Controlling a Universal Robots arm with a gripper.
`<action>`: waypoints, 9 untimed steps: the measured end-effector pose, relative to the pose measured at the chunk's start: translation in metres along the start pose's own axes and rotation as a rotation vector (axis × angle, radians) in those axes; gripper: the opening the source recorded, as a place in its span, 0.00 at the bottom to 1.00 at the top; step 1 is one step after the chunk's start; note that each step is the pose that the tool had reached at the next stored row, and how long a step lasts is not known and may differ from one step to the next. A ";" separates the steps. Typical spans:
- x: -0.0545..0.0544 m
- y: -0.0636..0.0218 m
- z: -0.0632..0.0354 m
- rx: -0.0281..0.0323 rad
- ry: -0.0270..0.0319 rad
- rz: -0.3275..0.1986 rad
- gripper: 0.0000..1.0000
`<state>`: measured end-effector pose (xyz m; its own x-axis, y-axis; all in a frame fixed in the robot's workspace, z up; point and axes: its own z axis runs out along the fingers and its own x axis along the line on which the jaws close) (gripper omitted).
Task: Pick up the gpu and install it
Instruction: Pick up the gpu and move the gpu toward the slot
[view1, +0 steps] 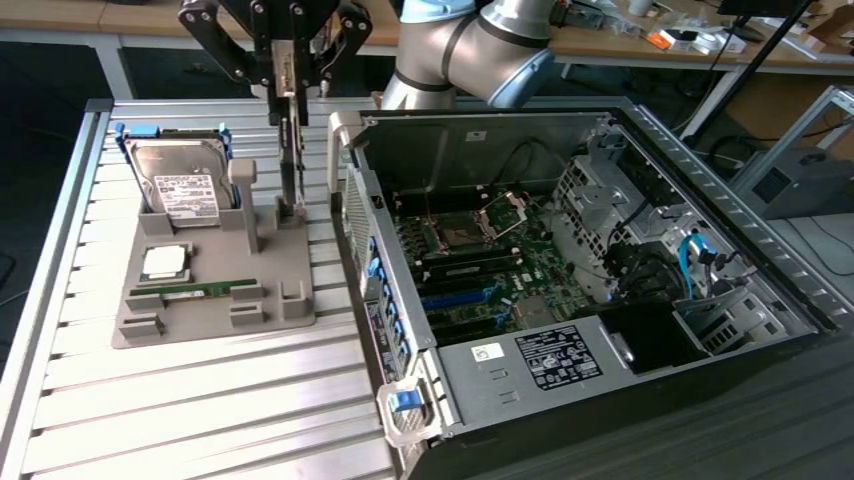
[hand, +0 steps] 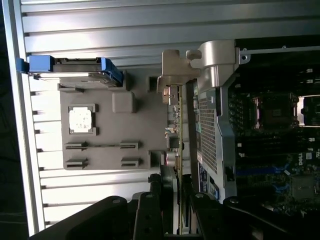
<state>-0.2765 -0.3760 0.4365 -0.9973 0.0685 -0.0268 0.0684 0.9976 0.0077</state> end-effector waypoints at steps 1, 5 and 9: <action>-0.001 -0.0005 0.0001 -0.0006 0.0003 0.000 0.27; -0.005 -0.0036 0.0002 -0.0019 0.0036 0.000 0.27; -0.009 -0.0093 0.0002 -0.0019 0.0072 0.000 0.27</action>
<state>-0.2683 -0.3859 0.4365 -0.9974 0.0687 -0.0195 0.0685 0.9976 0.0096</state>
